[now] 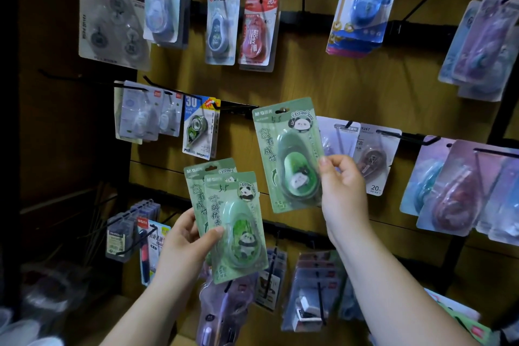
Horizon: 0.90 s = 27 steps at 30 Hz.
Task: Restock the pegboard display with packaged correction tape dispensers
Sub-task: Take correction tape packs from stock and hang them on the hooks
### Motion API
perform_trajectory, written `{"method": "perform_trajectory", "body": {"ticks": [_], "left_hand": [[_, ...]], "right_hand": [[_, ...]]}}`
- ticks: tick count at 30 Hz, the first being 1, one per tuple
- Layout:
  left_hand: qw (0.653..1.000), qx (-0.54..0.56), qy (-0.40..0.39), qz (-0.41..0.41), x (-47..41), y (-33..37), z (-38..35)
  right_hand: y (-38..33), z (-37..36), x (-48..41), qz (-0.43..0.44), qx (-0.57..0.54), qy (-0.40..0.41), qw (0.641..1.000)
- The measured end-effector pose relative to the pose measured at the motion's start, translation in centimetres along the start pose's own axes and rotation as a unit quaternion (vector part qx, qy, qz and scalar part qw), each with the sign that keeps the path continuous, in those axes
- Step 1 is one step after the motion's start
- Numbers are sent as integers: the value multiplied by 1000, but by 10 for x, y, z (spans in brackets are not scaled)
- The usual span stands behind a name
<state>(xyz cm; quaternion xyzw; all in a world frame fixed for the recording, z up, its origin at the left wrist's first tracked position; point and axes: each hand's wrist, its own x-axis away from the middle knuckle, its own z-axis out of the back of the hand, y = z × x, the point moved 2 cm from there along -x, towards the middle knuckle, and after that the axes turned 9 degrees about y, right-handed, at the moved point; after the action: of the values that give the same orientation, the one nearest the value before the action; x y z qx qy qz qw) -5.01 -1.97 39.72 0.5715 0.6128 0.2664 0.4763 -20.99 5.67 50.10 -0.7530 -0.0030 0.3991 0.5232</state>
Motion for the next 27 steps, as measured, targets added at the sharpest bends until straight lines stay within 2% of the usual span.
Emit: {"method": "perform_trajectory", "body": {"ticks": [13,19,27], "left_hand": [[1000,10,-8,8,2,1,-2],[1000,13,-3,2,2,5,0],[1000,12,2,-4,-2,8,6]], "right_hand": [[1,-4,1,-21,-2,20,1000],[8,-8,0,-98,-44,19,994],[21,-17,-28,-32,88,59,994]]}}
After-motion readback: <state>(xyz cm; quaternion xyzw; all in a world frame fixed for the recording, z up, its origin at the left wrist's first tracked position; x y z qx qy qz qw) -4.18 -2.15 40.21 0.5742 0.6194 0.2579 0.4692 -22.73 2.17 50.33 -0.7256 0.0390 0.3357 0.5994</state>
